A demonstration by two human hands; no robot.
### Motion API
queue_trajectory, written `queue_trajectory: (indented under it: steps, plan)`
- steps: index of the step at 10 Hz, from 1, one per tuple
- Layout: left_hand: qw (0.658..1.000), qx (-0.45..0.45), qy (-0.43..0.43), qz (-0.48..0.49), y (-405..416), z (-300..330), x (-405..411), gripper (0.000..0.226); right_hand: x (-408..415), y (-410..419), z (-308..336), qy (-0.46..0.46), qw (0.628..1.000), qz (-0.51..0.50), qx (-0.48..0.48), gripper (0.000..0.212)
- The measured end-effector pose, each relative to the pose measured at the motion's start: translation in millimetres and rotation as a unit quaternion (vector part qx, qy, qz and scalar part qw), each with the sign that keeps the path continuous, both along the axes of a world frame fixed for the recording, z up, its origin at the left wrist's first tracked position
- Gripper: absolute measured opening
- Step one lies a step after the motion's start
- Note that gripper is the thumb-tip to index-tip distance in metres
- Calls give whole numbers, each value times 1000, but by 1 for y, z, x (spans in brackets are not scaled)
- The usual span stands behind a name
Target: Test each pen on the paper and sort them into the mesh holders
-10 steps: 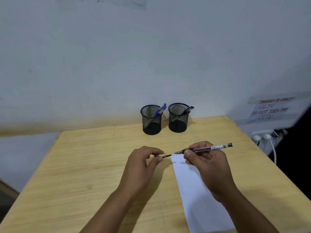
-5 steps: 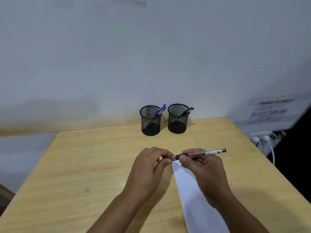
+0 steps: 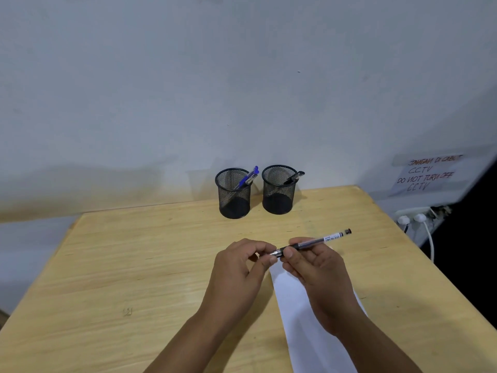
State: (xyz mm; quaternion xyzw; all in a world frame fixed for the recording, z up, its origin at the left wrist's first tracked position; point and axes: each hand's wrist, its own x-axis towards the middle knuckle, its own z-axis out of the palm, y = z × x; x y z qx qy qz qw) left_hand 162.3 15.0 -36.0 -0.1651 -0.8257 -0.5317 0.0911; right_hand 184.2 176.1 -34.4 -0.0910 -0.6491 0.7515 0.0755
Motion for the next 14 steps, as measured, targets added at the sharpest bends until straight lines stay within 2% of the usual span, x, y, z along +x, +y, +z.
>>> queue_trajectory:
  steps: [1,2,3,4,5,6,7,10,11,12,13,14]
  plan:
    - [999,24,-21,-5,13,0,-2,18,-13,5,6,-12,991,-43,-124,26]
    - [998,42,-43,-8,26,-1,-14,17,-28,15,18,-1,987,-86,-134,10]
    - [994,42,-101,20,37,-6,-43,29,-50,36,32,10,993,-117,-25,9]
    - [986,45,-151,49,50,-8,-78,47,-77,60,45,22,977,-141,160,7]
    - [988,26,-129,85,65,-11,-111,52,-100,76,61,46,938,-127,321,10]
    - [987,-3,-109,121,79,-16,-133,60,-121,80,76,49,895,-79,437,15]
    - [984,-16,-91,154,89,-21,-145,68,-140,74,79,45,864,-52,498,13]
    - [983,-5,-80,168,94,-21,-160,60,-172,44,68,23,791,-12,612,17]
    - [984,-11,-83,155,93,-20,-160,58,-172,43,63,31,778,-18,627,19]
    - [985,-16,-98,139,91,-17,-158,53,-167,44,59,49,763,-32,644,35]
    - [985,-39,-101,137,88,-17,-149,52,-154,49,57,98,750,-85,649,38]
    - [983,-58,-88,148,82,-18,-131,53,-130,58,48,115,778,-109,608,36]
